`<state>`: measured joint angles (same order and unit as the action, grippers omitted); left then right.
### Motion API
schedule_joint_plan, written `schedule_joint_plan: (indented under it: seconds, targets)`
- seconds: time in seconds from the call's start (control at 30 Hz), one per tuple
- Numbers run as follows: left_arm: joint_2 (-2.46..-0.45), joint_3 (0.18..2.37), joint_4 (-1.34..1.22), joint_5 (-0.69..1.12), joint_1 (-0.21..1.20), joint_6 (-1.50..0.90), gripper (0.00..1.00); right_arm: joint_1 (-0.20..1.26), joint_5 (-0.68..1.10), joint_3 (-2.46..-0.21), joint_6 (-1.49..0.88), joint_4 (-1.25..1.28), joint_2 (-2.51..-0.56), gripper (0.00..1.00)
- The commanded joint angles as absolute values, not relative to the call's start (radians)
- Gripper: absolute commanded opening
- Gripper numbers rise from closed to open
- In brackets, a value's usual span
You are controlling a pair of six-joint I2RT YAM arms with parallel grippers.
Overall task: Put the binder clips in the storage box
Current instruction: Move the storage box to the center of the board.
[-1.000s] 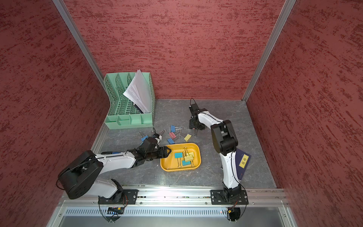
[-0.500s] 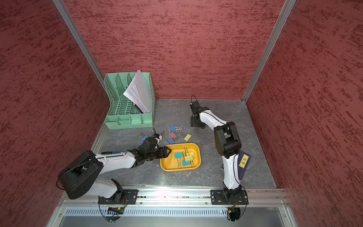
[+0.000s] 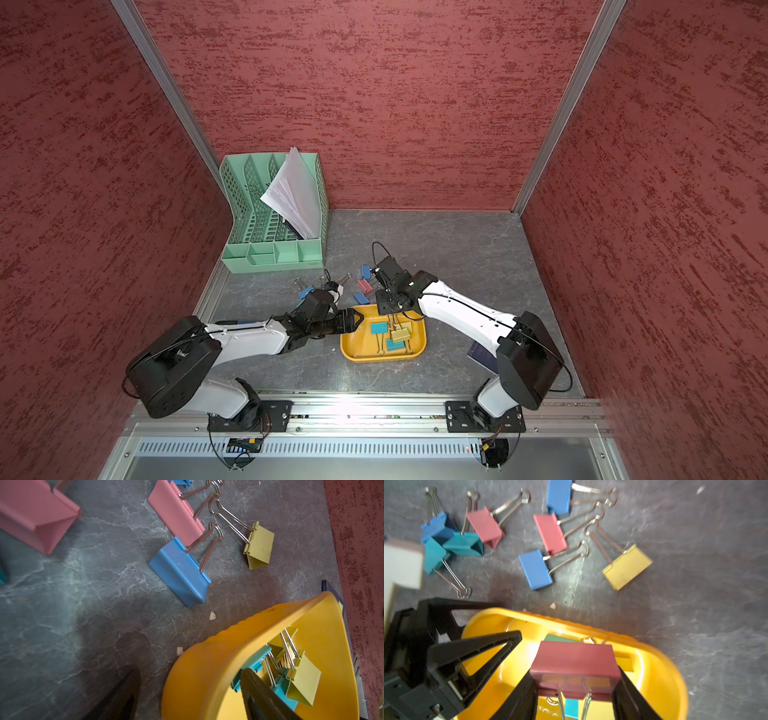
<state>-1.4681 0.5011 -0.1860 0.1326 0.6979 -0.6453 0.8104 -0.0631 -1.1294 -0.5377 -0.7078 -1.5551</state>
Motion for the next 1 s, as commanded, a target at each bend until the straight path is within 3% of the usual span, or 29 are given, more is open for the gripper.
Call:
schedule_joint_plan:
  seconds: [0.0, 0.3, 0.97]
  targets:
    - [-1.515, 0.48, -0.085, 0.138, 0.713, -0.645, 0.8, 0.845, -0.055, -1.095, -0.633, -0.628, -1.598, 0.52]
    - [-1.502, 0.48, -0.065, 0.129, 0.729, -0.643, 0.8, 0.873, -0.059, -1.059, -0.655, -0.626, -1.606, 0.79]
    - [-1.588, 0.439, -0.152, 0.1, 0.929, -0.753, 0.8, 0.926, -0.067, -0.725, -0.791, -0.794, -1.253, 0.78]
